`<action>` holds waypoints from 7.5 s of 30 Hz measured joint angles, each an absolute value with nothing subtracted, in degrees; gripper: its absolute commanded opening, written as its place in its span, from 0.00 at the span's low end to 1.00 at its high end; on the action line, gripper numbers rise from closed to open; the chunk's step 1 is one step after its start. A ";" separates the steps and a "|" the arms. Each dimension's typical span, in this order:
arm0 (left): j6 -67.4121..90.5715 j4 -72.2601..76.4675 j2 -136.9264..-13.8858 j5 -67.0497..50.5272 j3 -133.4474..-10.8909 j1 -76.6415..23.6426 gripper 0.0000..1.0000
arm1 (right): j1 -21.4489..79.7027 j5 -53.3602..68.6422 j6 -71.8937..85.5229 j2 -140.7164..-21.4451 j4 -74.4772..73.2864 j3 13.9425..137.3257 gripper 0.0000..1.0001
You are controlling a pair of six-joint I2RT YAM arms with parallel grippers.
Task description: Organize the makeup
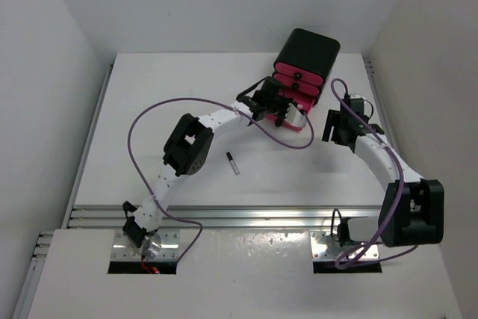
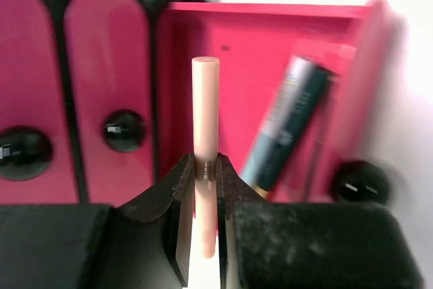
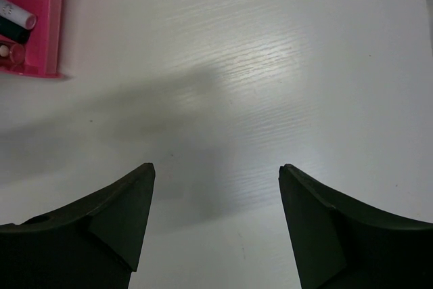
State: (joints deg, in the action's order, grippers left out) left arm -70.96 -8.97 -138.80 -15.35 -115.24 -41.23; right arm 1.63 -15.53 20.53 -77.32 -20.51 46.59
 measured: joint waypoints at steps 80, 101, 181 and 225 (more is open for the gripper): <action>14.04 -12.95 -50.78 -0.54 -30.94 -3.11 0.90 | 22.28 -18.48 -36.32 -119.07 -1.23 84.14 0.00; 14.72 -12.12 -54.33 -6.07 -31.11 2.00 0.90 | 22.20 -21.71 -31.90 -119.57 -1.93 80.90 0.64; 16.84 -7.92 -49.04 -8.08 -26.81 7.05 0.90 | 22.96 -49.65 15.44 -132.94 15.55 83.00 0.20; 16.84 -4.45 -50.92 -8.40 -25.52 7.33 0.90 | -9.67 -23.31 33.23 -68.20 -31.27 36.67 1.00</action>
State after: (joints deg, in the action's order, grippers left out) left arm 16.84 -4.45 -50.92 -8.40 -25.52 7.33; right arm -9.67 -23.31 33.23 -68.20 -31.27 36.67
